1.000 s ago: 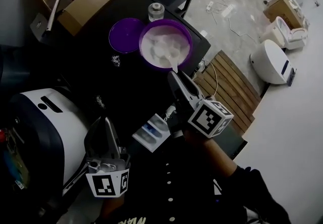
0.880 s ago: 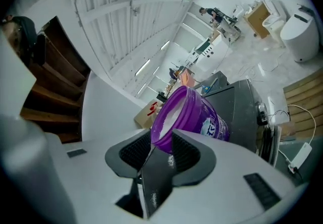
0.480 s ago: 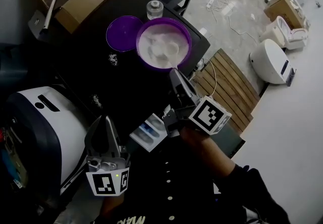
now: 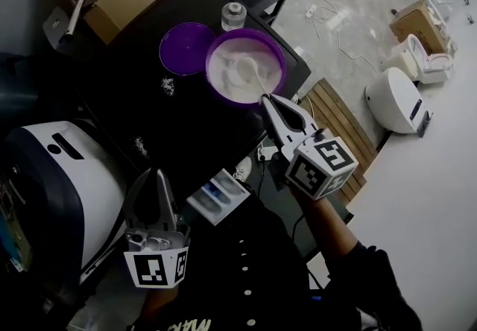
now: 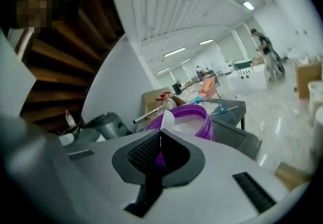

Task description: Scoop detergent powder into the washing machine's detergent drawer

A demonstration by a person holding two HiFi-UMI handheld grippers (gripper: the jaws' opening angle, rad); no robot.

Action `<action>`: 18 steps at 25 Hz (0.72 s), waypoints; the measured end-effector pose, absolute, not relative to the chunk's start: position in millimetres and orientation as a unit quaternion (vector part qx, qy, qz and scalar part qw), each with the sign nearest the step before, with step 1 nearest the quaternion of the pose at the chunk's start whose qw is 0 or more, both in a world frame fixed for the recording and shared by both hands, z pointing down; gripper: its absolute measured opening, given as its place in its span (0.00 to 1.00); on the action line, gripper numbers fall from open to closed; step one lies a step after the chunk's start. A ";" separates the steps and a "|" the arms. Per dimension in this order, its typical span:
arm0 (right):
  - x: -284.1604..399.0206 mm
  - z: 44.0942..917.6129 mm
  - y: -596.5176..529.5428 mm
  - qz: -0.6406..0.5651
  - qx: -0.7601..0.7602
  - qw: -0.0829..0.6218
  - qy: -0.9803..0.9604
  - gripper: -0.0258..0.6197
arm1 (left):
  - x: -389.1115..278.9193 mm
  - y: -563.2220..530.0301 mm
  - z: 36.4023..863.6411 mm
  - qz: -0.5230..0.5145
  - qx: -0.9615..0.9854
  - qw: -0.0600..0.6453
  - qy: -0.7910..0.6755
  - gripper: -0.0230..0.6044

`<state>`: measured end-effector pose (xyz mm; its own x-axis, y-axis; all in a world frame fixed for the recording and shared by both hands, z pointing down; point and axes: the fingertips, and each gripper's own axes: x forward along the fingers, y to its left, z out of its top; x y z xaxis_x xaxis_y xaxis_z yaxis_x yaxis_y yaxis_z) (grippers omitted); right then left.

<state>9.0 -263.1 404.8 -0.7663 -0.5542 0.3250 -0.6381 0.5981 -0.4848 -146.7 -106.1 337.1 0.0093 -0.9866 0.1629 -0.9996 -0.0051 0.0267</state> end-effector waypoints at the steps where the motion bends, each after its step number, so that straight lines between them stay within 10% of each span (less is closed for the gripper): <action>1: 8.2 404.3 -266.4 0.263 0.324 0.101 -0.903 0.09 | -147.1 -105.9 337.6 0.049 0.707 0.067 -0.702 0.06; 18: -9.5 404.8 -305.2 -0.051 0.214 0.350 -0.910 0.09 | -148.0 -104.6 340.9 0.046 0.705 0.068 -0.704 0.06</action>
